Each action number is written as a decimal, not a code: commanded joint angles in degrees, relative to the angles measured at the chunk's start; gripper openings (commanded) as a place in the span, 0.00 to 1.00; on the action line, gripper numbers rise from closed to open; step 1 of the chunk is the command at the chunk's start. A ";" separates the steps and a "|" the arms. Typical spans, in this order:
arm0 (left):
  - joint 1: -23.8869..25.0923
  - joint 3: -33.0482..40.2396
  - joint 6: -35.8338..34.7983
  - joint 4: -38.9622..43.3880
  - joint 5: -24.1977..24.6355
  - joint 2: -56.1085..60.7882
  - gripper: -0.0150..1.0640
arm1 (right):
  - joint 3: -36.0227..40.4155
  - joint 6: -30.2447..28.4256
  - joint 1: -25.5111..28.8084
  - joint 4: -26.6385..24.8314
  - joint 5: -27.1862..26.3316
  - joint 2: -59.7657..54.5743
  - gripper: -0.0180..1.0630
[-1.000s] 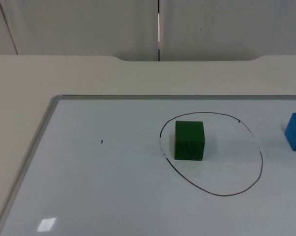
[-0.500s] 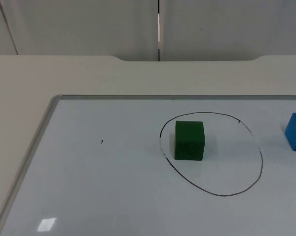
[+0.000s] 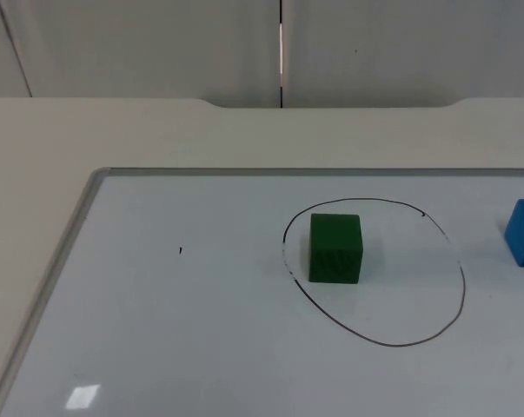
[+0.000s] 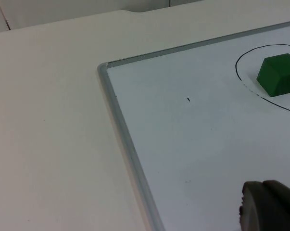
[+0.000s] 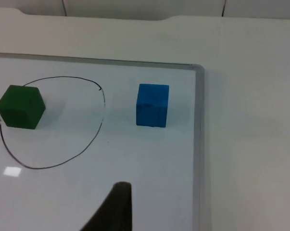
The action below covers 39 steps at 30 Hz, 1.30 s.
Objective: Push the two cubes into the marked area.
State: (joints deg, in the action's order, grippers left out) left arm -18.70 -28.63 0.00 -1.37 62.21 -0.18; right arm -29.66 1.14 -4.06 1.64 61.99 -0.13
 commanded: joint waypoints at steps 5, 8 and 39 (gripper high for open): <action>0.09 0.23 0.00 -0.37 -0.68 0.18 0.01 | 0.05 3.83 0.33 2.47 -0.28 0.13 0.88; 0.09 0.23 0.00 -0.37 -0.68 0.18 0.01 | 0.05 3.83 0.33 2.47 -0.28 0.13 0.65; 0.09 0.23 0.00 -0.37 -0.68 0.18 0.01 | -11.86 4.60 0.33 2.52 -0.49 -28.16 0.27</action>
State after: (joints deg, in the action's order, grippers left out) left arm -18.70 -28.63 0.00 -1.37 62.21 -0.18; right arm -41.10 5.43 -4.06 3.57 62.06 -27.10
